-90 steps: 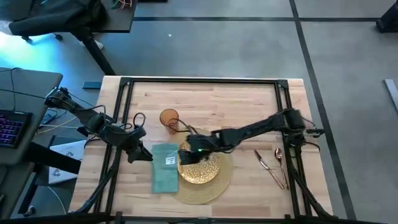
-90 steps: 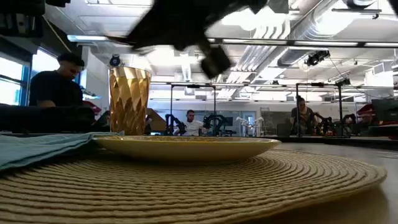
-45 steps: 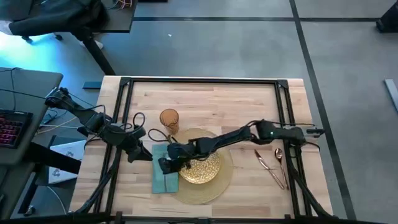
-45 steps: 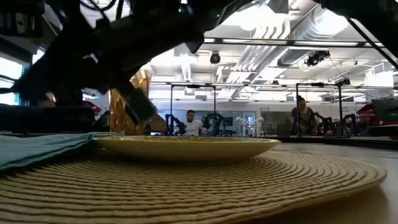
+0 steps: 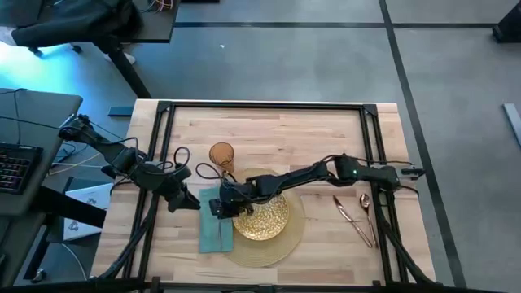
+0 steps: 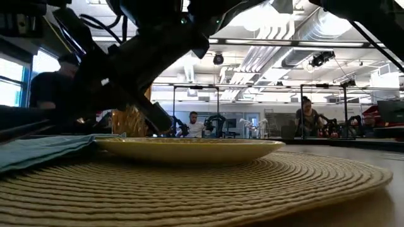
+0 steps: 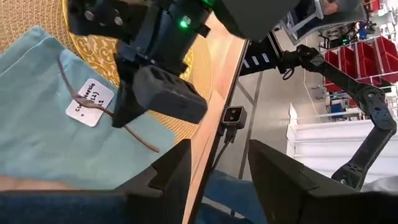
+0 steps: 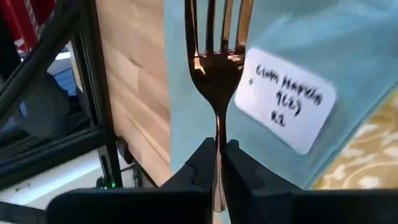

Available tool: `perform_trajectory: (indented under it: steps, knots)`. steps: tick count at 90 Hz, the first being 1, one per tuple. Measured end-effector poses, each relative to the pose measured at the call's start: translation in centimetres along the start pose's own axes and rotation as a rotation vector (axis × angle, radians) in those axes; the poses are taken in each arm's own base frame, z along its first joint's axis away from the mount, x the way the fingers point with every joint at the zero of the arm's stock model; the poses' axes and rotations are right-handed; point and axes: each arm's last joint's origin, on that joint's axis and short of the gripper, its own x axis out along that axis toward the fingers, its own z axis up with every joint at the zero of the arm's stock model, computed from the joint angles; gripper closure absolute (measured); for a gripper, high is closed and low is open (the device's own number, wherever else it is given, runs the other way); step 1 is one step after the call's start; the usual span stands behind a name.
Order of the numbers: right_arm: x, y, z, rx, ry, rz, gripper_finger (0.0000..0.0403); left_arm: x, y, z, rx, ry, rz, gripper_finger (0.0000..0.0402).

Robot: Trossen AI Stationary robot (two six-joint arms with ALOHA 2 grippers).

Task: Set table place
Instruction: Put the fork on the blue napkin

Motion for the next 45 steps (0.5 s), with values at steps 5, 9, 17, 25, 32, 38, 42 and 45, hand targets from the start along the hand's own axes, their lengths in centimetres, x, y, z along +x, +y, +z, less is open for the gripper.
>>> perform_trajectory:
  steps: [5, 9, 17, 25, 32, 38, 42, 45]
  knots:
    - [-0.01, -0.01, 0.06, 0.003, -0.002, -0.001, 0.0394, 0.00, 0.00, 0.00, 0.000, 0.000, 0.000, 0.0260]
    - [-0.01, -0.02, 0.04, 0.005, -0.001, -0.002, 0.0387, 0.00, 0.00, 0.00, 0.000, 0.000, 0.000, 0.0260]
    - [0.01, -0.05, -0.02, 0.006, 0.001, -0.004, 0.0366, 0.02, 0.01, 0.01, 0.000, -0.004, 0.002, 0.0260]
    - [0.02, -0.03, -0.07, -0.001, 0.005, -0.002, 0.0338, 0.02, 0.01, 0.03, 0.000, -0.011, 0.005, 0.0260]
    - [-0.02, -0.03, 0.06, -0.011, 0.009, -0.001, 0.0311, 0.02, 0.01, 0.03, 0.000, -0.011, 0.005, 0.0260]
    - [-0.07, -0.02, 0.29, -0.048, 0.008, 0.001, 0.0290, 0.02, 0.01, 0.03, 0.000, -0.011, 0.005, 0.0260]
    - [-0.16, 0.00, 0.51, -0.079, 0.013, 0.003, 0.0277, 0.02, 0.01, 0.03, -0.006, -0.011, 0.005, 0.0260]
    - [-0.40, 0.13, 0.65, -0.111, 0.025, 0.006, 0.0268, 0.02, 0.01, 0.03, -0.010, -0.011, 0.005, 0.0260]
